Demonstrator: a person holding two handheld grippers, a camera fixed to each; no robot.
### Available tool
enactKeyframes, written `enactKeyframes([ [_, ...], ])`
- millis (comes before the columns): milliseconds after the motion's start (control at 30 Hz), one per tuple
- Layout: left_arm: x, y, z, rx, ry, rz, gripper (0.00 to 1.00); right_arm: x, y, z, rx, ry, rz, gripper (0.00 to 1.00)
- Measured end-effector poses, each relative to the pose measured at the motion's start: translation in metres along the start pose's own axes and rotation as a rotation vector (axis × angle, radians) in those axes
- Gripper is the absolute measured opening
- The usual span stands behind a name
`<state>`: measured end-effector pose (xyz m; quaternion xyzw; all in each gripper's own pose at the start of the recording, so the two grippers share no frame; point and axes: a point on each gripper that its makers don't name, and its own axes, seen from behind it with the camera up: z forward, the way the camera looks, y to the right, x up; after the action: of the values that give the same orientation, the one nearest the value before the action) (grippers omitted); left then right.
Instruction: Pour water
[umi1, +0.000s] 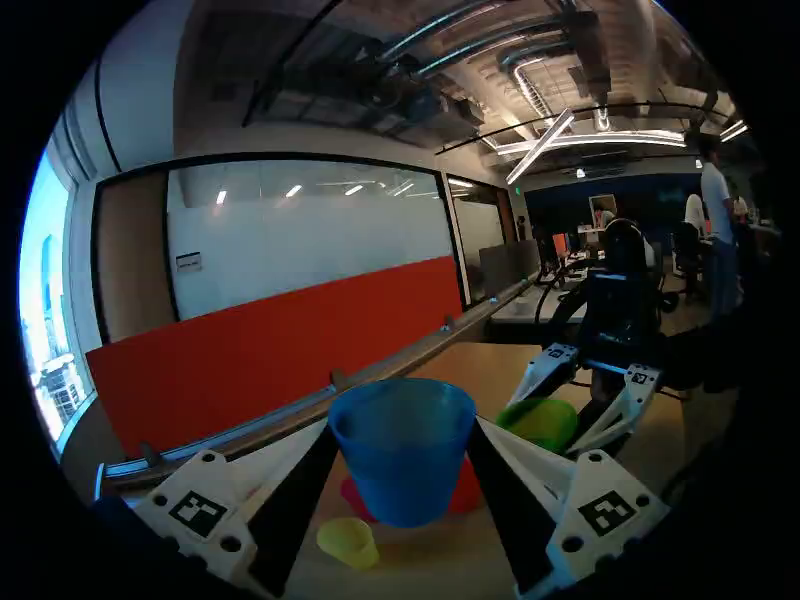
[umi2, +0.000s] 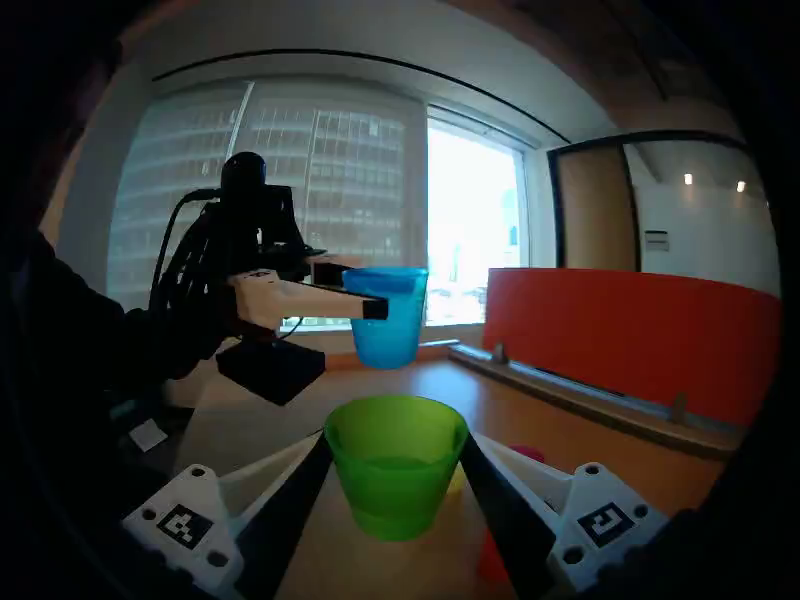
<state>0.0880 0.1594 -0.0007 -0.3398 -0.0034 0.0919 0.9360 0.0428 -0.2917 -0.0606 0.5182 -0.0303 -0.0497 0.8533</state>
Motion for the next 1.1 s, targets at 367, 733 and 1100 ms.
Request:
enactKeyframes([
  [367, -0.049, 0.000, 0.003, -0.021, -0.110, -0.035, 0.86, -0.011, 0.012, -0.014, -0.012, -0.051, 0.038, 0.91],
  [733, -0.097, 0.006, 0.009, -0.051, -0.212, -0.037, 0.87, -0.040, 0.023, -0.030, -0.022, -0.150, 0.039, 0.91],
  [1100, -0.140, 0.021, 0.015, -0.097, -0.310, -0.023, 0.87, -0.061, 0.035, -0.039, -0.032, -0.228, 0.037, 0.91],
])
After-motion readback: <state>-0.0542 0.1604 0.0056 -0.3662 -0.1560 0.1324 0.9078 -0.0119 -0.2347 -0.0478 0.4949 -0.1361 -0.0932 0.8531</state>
